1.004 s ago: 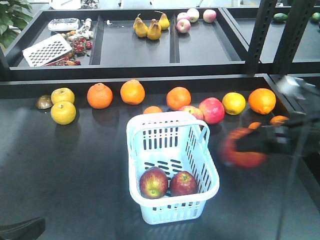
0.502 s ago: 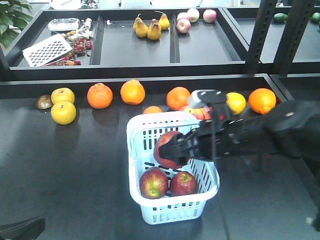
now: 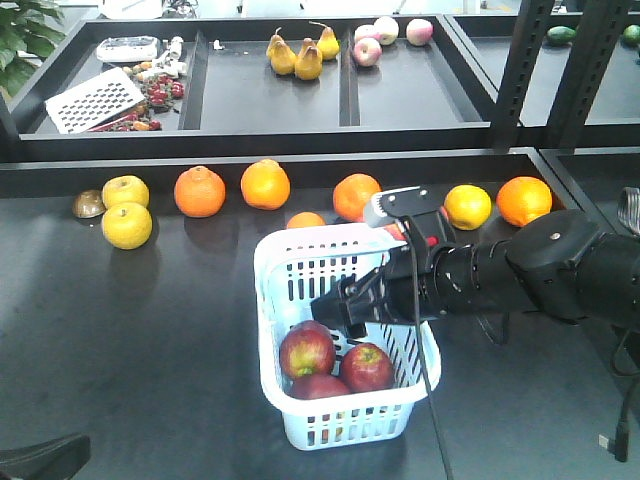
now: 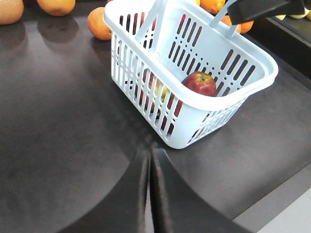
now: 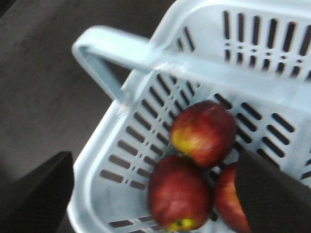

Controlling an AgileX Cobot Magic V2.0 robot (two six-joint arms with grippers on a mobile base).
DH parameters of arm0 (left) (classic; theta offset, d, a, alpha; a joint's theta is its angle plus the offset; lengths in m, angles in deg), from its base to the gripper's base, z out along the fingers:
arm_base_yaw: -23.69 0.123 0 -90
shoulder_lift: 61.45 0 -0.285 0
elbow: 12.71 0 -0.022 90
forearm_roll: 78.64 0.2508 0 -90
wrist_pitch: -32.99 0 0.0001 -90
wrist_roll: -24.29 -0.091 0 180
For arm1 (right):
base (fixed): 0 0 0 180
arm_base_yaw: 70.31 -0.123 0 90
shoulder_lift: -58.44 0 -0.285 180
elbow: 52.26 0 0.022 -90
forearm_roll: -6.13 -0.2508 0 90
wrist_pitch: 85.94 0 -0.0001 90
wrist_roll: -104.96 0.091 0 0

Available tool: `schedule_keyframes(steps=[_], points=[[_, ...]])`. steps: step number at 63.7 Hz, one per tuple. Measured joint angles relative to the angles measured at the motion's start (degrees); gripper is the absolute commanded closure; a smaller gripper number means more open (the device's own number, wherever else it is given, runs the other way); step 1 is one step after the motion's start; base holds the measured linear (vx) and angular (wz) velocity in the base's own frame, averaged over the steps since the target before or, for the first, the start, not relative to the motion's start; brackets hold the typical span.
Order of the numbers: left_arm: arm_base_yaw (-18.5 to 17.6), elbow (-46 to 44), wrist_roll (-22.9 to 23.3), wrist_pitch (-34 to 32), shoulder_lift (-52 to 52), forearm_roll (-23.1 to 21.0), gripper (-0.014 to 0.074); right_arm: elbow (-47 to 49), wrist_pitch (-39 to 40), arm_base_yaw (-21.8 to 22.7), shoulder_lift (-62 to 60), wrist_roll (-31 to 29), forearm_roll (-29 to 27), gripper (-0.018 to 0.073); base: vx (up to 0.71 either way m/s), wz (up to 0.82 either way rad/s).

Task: Pick three apples into basket with both arms

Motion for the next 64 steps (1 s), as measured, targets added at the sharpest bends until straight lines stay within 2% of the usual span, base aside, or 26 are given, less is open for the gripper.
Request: schedule_keyframes(steps=[5, 14, 20, 27, 36, 49, 64], points=[[0.0, 0.0, 0.0, 0.0, 0.0, 0.0, 0.0603, 0.0, -1.8, 0.0, -1.07, 0.0, 0.25, 0.0192, 0.0, 0.0], [0.0, 0.0, 0.0, 0.0, 0.0, -0.05, 0.0603, 0.0, -4.59, 0.0, -5.16, 0.0, 2.33, 0.0576, 0.0, 0.0], [0.0, 0.0, 0.0, 0.0, 0.0, -0.03, 0.0603, 0.0, -7.39, 0.0, -9.62, 0.49, 5.89, 0.0569, 0.0, 0.0], [0.0, 0.0, 0.0, 0.07, 0.0, -0.03, 0.0603, 0.0, -12.72, 0.0, -16.36, 4.11, 12.31, 0.0564, 0.0, 0.0], [0.0, 0.0, 0.0, 0.12, 0.0, -0.03, 0.0603, -2.75, -17.77, 0.0, -28.06, 12.1, 24.57, 0.0564, 0.0, 0.0], [0.0, 0.0, 0.0, 0.22, 0.0, -0.03, 0.0603, -16.83, -12.88, 0.0, -46.61, 25.06, 40.18, 0.0564, 0.0, 0.0], [0.0, 0.0, 0.0, 0.16, 0.0, -0.03, 0.0603, -29.93, -7.62, 0.0, -61.34, 42.07, 54.46, 0.0564, 0.0, 0.0]])
